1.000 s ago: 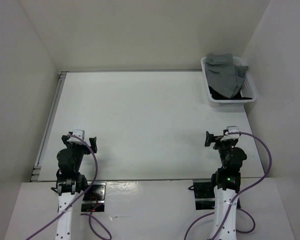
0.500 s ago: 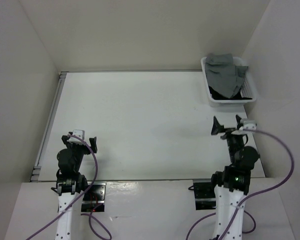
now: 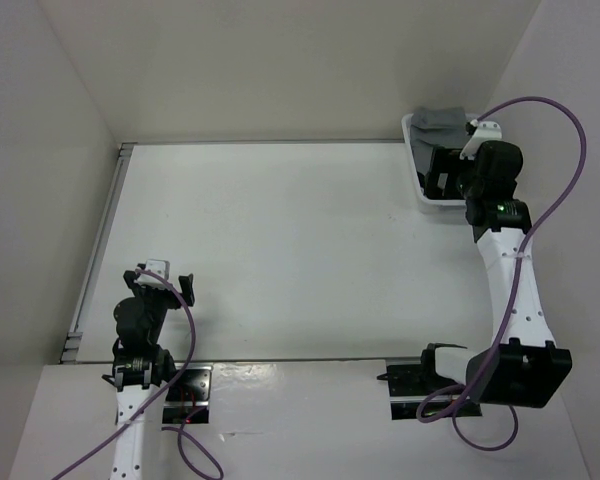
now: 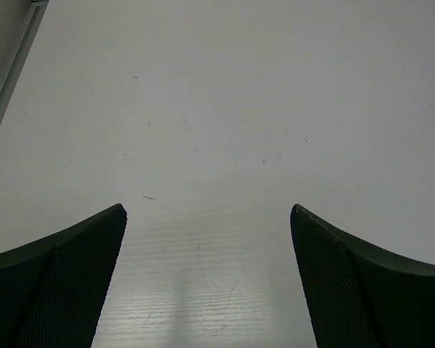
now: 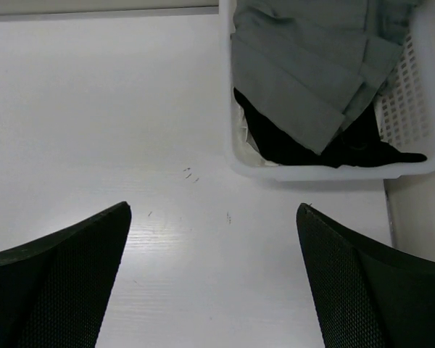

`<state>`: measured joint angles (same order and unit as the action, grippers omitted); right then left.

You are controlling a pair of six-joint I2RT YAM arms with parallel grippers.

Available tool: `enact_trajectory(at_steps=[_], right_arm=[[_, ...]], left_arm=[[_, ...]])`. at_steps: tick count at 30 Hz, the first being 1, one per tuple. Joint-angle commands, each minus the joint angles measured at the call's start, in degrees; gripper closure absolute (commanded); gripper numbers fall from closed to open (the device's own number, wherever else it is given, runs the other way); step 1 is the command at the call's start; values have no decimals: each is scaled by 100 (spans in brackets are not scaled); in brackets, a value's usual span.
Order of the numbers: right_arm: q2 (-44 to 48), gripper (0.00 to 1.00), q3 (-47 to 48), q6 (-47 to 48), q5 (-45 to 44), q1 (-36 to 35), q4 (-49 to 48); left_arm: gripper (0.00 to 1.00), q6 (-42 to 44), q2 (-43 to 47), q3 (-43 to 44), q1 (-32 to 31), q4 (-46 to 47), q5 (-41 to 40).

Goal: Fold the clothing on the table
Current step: Grab the skirt from the pile

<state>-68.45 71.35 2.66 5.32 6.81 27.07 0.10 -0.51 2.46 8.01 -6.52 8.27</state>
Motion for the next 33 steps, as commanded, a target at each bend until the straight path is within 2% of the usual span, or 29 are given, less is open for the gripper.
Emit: enact_trajectory(at_steps=[1, 3, 5, 6, 9, 12, 15, 16, 18, 19, 20, 21, 23, 24, 25, 26, 27, 29, 30, 33], right_arm=[[218, 2, 152, 322, -75, 110, -201], [25, 2, 229, 323, -388, 110, -115], [-351, 2, 501, 184, -628, 110, 200], [-493, 2, 755, 183, -698, 110, 341], [-1125, 2, 1073, 455, -646, 216, 825], [-1896, 2, 1634, 902, -497, 216, 1333], [-2705, 2, 2582, 1176, -593, 163, 1529], [-2848, 2, 2716, 1228, -498, 233, 1529], [-3034, 2, 2796, 1229, -418, 286, 1381], [-3087, 2, 2796, 1289, -418, 338, 1058], [-3087, 2, 2718, 1290, -418, 339, 872], [-3148, 2, 2543, 1351, -418, 339, 513], [-3201, 2, 2393, 1352, -418, 339, 239], [-3254, 2, 2288, 1352, -418, 417, 150], [-3332, 2, 2287, 1299, -357, 418, -7], [-3394, 2, 2226, 1238, -287, 487, -70], [-3447, 2, 2225, 1237, -234, 584, -131], [-3614, 2, 2225, 1176, -233, 690, -228], [-3675, 2, 2303, 1176, -233, 795, -307], [-4000, 2, 2567, 1176, -233, 884, -308]], left_arm=[[0, 96, 746, -237, 43, 134, 87], [0, 96, 746, -237, 43, 134, 87], [0, 472, 746, 26, 43, 264, 647], [0, 300, 746, 79, 43, 405, 649], [0, 52, 746, 350, 43, 1230, 597], [0, 428, 466, 763, 43, 1426, 790], [0, 781, -560, 1694, 43, 1153, 554], [0, 781, -1382, 1984, 43, 1153, 431], [0, 843, -2334, 3125, 43, 926, 44], [0, 747, -3401, 3616, 43, 768, -140], [0, 537, -3951, 4161, 43, 540, -324], [0, 378, -5044, 5410, 43, -71, -779], [0, -182, -6096, 6779, 43, -846, -1282], [0, -290, -6597, 7464, 43, -1703, -1450], [0, -291, -7463, 8715, 43, -2121, -1503], [0, -169, -7855, 9276, 43, -2795, -1504], [0, -64, -8511, 9751, 43, -3063, -1426], [0, 69, -9043, 10857, 43, -3572, -1425], [0, 287, -9524, 11151, 43, -4149, -1321], [0, 535, -10221, 12029, 104, -5249, -1161]])
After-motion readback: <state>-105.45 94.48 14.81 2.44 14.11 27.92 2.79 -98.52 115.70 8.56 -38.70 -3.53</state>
